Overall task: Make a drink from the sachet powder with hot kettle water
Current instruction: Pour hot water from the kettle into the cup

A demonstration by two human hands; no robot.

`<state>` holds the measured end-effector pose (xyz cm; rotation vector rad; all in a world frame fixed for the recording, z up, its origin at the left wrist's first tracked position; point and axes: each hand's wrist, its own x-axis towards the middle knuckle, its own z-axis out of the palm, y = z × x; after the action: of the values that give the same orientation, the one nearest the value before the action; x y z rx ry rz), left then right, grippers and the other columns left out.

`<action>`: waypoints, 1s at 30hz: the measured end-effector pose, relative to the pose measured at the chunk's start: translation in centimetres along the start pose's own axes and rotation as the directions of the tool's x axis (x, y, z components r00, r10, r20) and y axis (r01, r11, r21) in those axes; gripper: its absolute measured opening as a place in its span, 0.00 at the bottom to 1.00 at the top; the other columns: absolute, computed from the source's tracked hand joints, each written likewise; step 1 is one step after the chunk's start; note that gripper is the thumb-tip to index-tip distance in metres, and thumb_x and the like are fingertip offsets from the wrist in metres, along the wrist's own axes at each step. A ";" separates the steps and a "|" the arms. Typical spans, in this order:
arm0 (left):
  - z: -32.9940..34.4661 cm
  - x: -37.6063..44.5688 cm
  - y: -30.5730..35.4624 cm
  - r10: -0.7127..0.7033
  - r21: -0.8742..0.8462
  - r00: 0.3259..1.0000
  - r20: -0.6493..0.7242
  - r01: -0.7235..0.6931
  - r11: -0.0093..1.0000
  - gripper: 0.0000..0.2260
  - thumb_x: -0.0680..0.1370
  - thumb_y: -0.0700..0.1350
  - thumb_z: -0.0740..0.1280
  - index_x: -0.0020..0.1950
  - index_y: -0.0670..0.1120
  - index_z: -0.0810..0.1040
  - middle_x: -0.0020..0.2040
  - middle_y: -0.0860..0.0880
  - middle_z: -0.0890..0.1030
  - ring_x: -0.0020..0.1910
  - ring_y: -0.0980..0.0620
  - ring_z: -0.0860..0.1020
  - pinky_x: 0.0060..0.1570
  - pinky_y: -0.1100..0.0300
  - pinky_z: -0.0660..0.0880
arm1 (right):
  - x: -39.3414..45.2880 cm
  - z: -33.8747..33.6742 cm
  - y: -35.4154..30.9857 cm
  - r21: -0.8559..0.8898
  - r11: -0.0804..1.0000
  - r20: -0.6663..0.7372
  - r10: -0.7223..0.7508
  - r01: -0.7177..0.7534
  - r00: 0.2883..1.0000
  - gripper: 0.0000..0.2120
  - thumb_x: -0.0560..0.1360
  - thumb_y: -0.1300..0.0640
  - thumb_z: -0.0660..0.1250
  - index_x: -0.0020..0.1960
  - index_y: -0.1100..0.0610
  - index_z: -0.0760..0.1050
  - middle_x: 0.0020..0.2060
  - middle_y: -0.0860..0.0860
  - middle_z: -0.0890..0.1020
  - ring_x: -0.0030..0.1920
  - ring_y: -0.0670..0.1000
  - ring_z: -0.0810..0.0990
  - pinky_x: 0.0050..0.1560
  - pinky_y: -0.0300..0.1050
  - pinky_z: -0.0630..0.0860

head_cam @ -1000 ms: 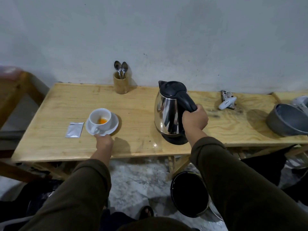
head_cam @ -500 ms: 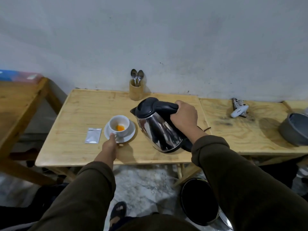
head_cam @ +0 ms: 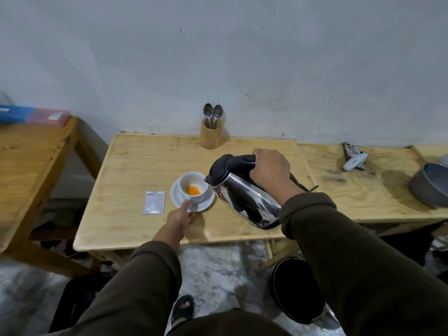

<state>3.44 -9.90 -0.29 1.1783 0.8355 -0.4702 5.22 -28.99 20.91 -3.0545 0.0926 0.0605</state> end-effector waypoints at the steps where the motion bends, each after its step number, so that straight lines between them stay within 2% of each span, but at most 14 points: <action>1: -0.1 0.1 0.0 -0.003 0.000 1.000 0.010 0.003 1.000 0.30 0.75 0.57 0.66 0.68 0.37 0.68 0.63 0.38 0.78 0.60 0.40 0.78 0.63 0.47 0.74 | 0.0 -0.1 -0.2 -0.015 1.000 0.001 0.003 -0.003 1.000 0.11 0.74 0.63 0.62 0.56 0.57 0.74 0.42 0.54 0.77 0.40 0.55 0.72 0.39 0.46 0.72; 6: -0.1 0.3 0.1 -0.030 0.002 0.999 0.045 0.030 1.000 0.29 0.76 0.57 0.65 0.68 0.37 0.68 0.56 0.40 0.78 0.54 0.42 0.78 0.57 0.50 0.75 | -0.2 -0.3 -1.2 -0.068 0.997 0.018 0.034 -0.032 0.999 0.13 0.75 0.63 0.62 0.59 0.56 0.73 0.49 0.56 0.81 0.42 0.55 0.72 0.42 0.47 0.73; 10: -0.3 0.6 0.1 -0.049 -0.003 0.997 0.063 0.049 0.999 0.28 0.77 0.56 0.64 0.70 0.38 0.67 0.63 0.39 0.77 0.61 0.42 0.77 0.57 0.50 0.73 | -0.5 -0.4 -1.7 -0.092 0.995 0.020 0.030 -0.028 0.999 0.13 0.75 0.62 0.62 0.60 0.57 0.72 0.50 0.57 0.80 0.48 0.57 0.77 0.43 0.47 0.72; 14: -0.5 0.8 0.1 -0.054 0.017 0.996 0.074 0.052 0.998 0.29 0.77 0.57 0.63 0.69 0.39 0.69 0.64 0.40 0.78 0.59 0.44 0.77 0.54 0.52 0.72 | -0.8 -0.7 -2.1 -0.122 0.992 0.017 0.022 -0.020 1.000 0.14 0.76 0.62 0.62 0.61 0.57 0.72 0.51 0.57 0.80 0.51 0.58 0.78 0.44 0.47 0.72; 18: -0.7 1.0 0.2 -0.052 0.025 0.997 0.062 0.050 0.998 0.30 0.76 0.58 0.64 0.69 0.39 0.69 0.63 0.40 0.78 0.61 0.42 0.77 0.55 0.50 0.73 | -0.9 -1.0 -2.4 -0.120 0.992 0.022 0.034 -0.031 0.999 0.14 0.76 0.62 0.62 0.61 0.57 0.72 0.51 0.57 0.80 0.49 0.58 0.77 0.45 0.48 0.72; 23: -0.6 1.0 0.2 -0.050 0.021 0.996 0.077 0.048 0.999 0.27 0.77 0.56 0.63 0.69 0.39 0.68 0.63 0.39 0.78 0.63 0.41 0.77 0.61 0.46 0.74 | -0.9 -1.1 -2.7 -0.141 0.989 0.032 0.042 -0.037 0.999 0.13 0.76 0.62 0.62 0.60 0.57 0.72 0.50 0.57 0.80 0.42 0.55 0.70 0.47 0.48 0.73; 27: -0.6 1.0 0.2 -0.047 0.014 0.996 0.082 0.046 0.999 0.28 0.77 0.56 0.64 0.69 0.39 0.68 0.64 0.39 0.78 0.63 0.42 0.77 0.60 0.47 0.74 | -0.9 -1.1 -2.9 -0.145 0.989 0.019 0.042 -0.038 0.999 0.12 0.76 0.62 0.62 0.59 0.57 0.72 0.50 0.56 0.80 0.42 0.55 0.71 0.49 0.49 0.73; 30: -0.6 0.9 0.3 -0.044 0.007 0.995 0.088 0.044 0.999 0.28 0.77 0.56 0.64 0.69 0.38 0.67 0.63 0.38 0.78 0.62 0.41 0.77 0.55 0.48 0.75 | -1.0 -1.3 -3.1 -0.148 0.988 0.022 0.048 -0.044 0.999 0.12 0.76 0.62 0.62 0.59 0.57 0.72 0.50 0.56 0.80 0.44 0.56 0.74 0.50 0.49 0.73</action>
<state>4.05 -9.17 -0.83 1.1379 0.7861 -0.5569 4.50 -25.97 22.49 -3.1986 0.1637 0.1143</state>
